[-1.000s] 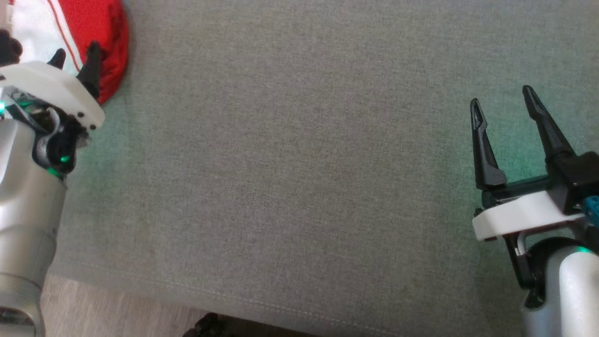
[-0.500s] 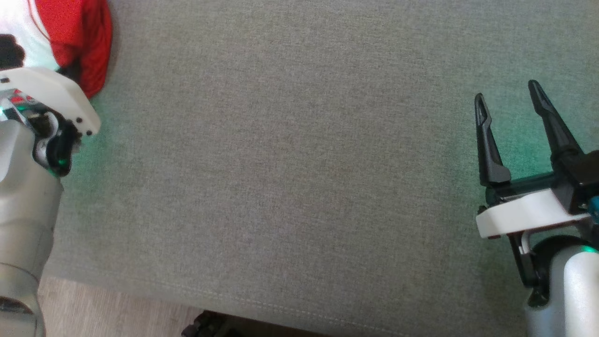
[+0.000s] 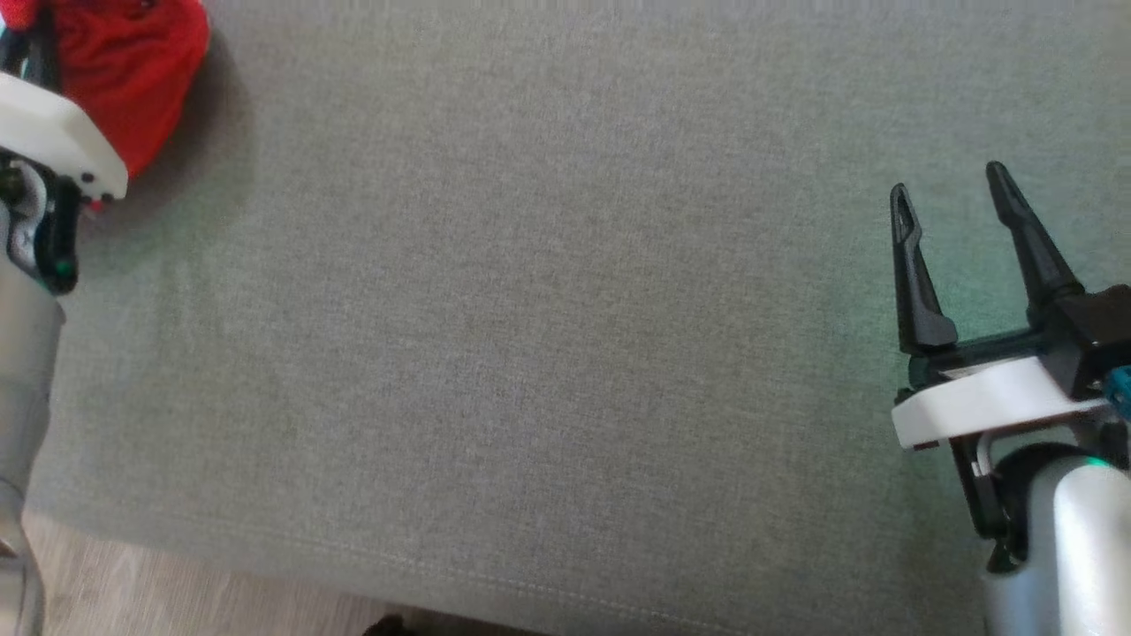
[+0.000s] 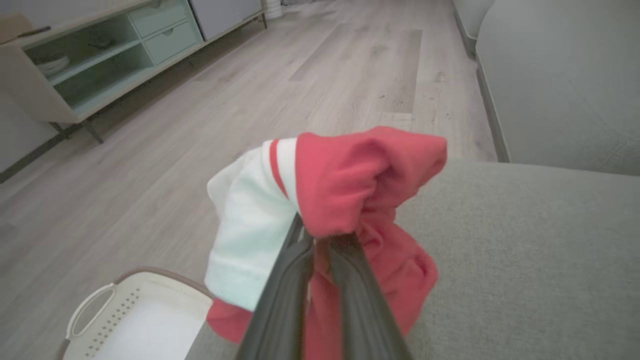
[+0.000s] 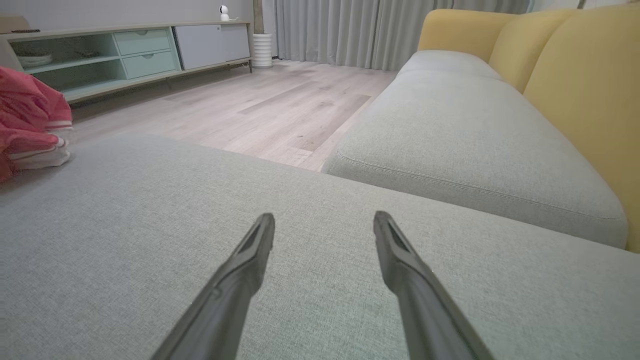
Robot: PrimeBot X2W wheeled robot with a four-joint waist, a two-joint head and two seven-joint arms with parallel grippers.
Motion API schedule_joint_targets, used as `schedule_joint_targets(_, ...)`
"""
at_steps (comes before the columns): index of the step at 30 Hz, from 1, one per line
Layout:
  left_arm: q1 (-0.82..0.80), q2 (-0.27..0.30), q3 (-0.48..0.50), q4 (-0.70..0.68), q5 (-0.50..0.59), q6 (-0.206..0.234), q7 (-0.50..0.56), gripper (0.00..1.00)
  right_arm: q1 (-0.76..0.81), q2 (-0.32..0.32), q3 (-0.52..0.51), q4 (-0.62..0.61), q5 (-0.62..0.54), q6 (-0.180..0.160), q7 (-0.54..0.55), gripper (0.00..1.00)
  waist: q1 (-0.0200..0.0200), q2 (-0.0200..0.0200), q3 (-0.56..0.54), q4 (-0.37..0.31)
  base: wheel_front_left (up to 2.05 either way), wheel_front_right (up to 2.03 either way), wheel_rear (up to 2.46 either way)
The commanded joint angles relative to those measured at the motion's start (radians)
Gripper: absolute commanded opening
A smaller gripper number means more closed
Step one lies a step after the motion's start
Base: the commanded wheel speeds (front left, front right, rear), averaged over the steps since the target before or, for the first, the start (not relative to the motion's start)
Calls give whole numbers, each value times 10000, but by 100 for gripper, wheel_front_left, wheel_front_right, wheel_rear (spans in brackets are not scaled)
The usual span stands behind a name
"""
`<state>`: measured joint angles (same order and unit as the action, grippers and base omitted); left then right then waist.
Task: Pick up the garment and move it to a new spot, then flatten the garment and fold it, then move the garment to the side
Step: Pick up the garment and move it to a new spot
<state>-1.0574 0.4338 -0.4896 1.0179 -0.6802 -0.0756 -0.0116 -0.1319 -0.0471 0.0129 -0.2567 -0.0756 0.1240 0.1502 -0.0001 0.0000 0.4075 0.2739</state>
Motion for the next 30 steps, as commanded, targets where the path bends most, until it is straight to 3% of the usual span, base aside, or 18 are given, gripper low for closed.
schedule_joint_targets(1,-644,673,172,-310,96,-75,-119,0,-87,-32,185,-241,120,67,-133,100,1,0,-362,-91,0,0,0)
schedule_joint_targets(7,-1156,611,-241,-1012,288,-339,-29,0,129,-32,53,469,704,67,-659,100,1,0,-1360,-491,0,0,0)
schedule_joint_targets(12,-1253,136,-495,-1990,166,-421,164,0,471,-32,-73,1028,1153,67,-1083,100,1,0,-2173,-989,0,0,0)
schedule_joint_targets(17,-972,-915,-620,-3120,-281,-311,485,0,714,-32,-119,1419,1418,67,-1383,100,1,0,-2584,-1495,0,0,0)
schedule_joint_targets(26,573,-2907,-957,-4846,-910,433,190,0,684,-32,10,1826,1888,67,-1803,100,1,0,-2529,-2435,0,0,0)
schedule_joint_targets(30,1389,-3268,-1066,-5121,-1033,687,-231,0,698,-32,37,1929,1974,67,-1912,100,1,0,-2391,-2637,0,0,0)
